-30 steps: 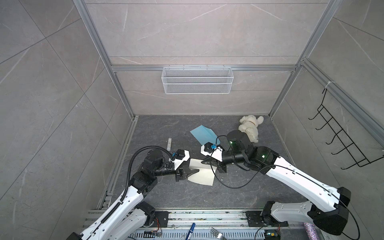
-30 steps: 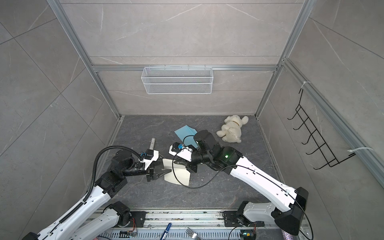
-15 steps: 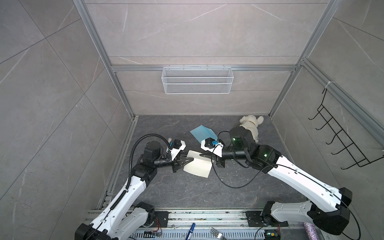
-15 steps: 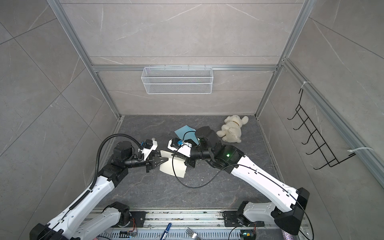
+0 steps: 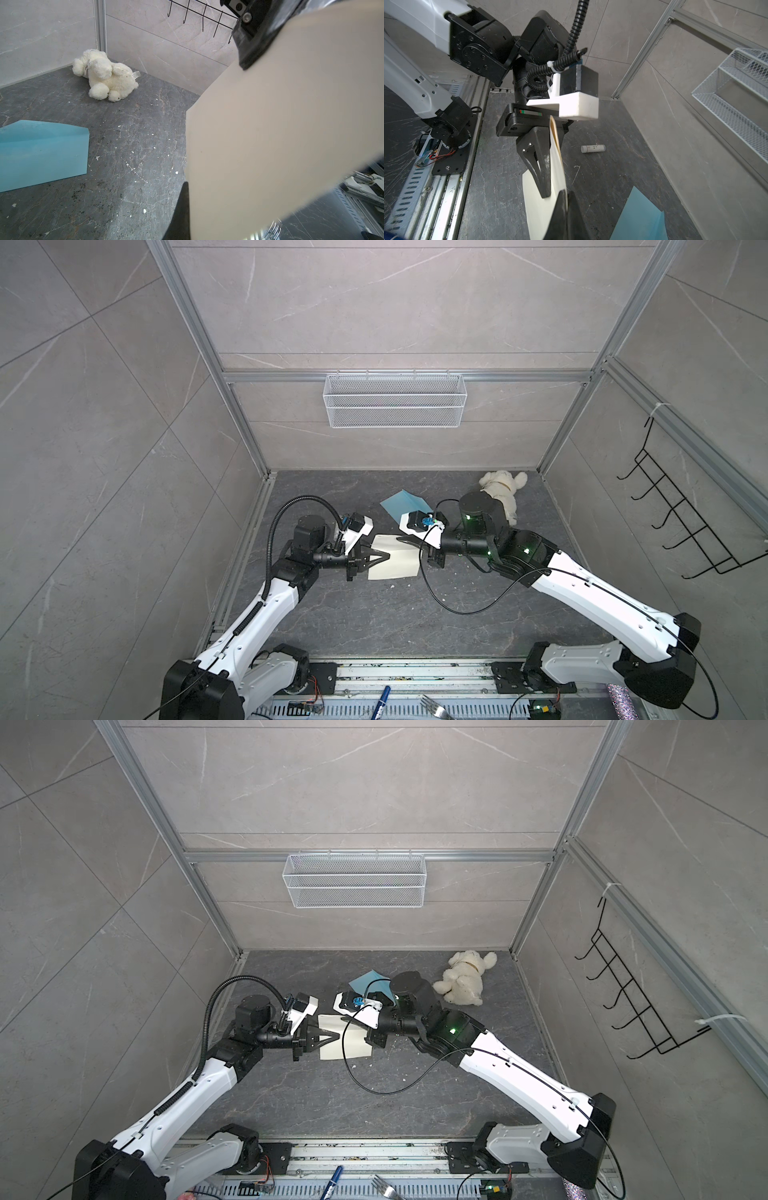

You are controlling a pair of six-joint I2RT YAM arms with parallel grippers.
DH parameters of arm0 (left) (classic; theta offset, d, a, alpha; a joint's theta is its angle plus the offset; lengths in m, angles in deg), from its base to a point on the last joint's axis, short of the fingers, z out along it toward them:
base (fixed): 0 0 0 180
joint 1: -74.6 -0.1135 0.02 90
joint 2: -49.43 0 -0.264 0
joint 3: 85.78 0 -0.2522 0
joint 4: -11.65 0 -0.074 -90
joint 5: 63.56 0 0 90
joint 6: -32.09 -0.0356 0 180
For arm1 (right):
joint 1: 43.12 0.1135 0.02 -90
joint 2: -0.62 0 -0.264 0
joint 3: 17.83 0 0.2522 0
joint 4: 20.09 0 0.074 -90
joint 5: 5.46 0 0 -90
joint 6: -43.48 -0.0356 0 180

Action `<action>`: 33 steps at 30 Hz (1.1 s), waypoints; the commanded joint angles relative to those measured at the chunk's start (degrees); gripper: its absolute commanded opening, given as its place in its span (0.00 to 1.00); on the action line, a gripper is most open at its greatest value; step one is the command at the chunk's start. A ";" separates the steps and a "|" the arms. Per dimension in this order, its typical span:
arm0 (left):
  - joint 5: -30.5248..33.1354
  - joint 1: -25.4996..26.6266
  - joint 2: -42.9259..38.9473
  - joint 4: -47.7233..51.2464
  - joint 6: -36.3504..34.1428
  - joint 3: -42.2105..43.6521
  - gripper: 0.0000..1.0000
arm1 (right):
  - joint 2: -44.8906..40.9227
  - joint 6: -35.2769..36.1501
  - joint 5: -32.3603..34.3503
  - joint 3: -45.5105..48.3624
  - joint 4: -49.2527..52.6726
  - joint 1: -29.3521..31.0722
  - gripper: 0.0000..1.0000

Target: Place the letter into the envelope and seal it

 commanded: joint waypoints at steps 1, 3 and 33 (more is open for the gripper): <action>-3.07 -0.18 -0.47 -2.28 1.10 -1.86 0.09 | -1.77 0.91 1.50 1.08 -1.41 0.27 0.00; -3.10 -0.13 -0.61 -2.30 1.13 -1.57 0.15 | -1.97 1.20 2.20 1.35 -1.90 0.26 0.00; -3.96 -0.26 5.90 -13.41 7.97 -0.07 0.00 | -7.99 2.36 6.61 5.57 -3.27 0.25 0.00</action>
